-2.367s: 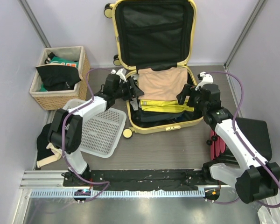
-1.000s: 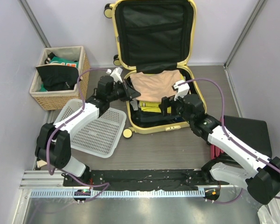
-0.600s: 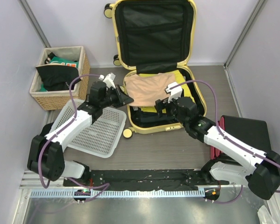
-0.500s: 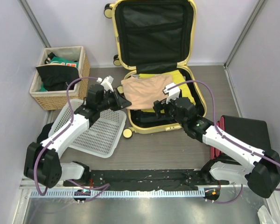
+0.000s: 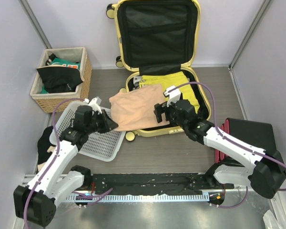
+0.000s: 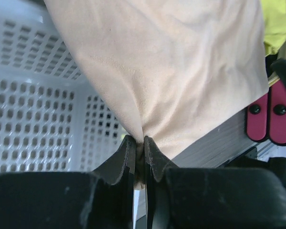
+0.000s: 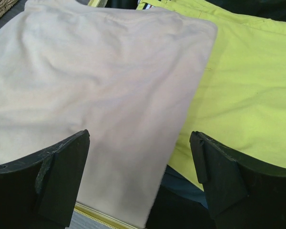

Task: Open, take out, and arrange the luggage

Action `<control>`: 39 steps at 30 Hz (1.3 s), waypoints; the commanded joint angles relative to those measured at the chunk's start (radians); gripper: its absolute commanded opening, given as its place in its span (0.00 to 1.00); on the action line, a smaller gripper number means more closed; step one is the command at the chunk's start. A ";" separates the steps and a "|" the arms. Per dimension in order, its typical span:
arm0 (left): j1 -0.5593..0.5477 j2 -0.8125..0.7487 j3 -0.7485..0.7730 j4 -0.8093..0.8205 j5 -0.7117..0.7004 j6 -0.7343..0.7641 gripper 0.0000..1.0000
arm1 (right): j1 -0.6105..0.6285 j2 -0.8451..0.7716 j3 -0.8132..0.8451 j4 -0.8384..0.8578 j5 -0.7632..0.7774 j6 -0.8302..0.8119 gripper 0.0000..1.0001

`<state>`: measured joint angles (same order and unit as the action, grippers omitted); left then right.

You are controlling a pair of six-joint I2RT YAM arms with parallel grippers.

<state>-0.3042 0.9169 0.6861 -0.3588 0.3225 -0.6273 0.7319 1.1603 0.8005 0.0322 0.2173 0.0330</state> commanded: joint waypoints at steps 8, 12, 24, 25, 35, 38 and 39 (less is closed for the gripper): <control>0.063 -0.151 -0.025 -0.258 -0.114 0.023 0.00 | 0.008 0.053 0.066 0.071 -0.019 0.057 0.95; 0.077 -0.165 -0.019 -0.293 -0.183 0.002 0.00 | 0.008 0.105 0.081 0.081 -0.027 0.074 0.96; 0.091 -0.233 -0.011 -0.336 -0.316 -0.026 0.00 | 0.008 0.191 0.068 0.083 -0.110 0.315 0.88; 0.091 -0.231 -0.011 -0.336 -0.316 -0.028 0.00 | 0.008 0.193 0.059 0.089 -0.128 0.332 0.86; 0.106 -0.257 -0.014 -0.344 -0.430 -0.040 0.00 | 0.020 0.234 -0.015 0.173 -0.300 0.478 0.75; 0.109 -0.271 -0.019 -0.342 -0.457 -0.041 0.00 | 0.027 0.231 -0.038 0.225 -0.334 0.505 0.68; 0.111 -0.273 -0.020 -0.342 -0.464 -0.043 0.00 | 0.029 0.230 -0.043 0.238 -0.343 0.512 0.65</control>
<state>-0.2070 0.6678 0.6540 -0.6971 -0.0540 -0.6567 0.7475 1.3983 0.7750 0.1631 -0.0589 0.4843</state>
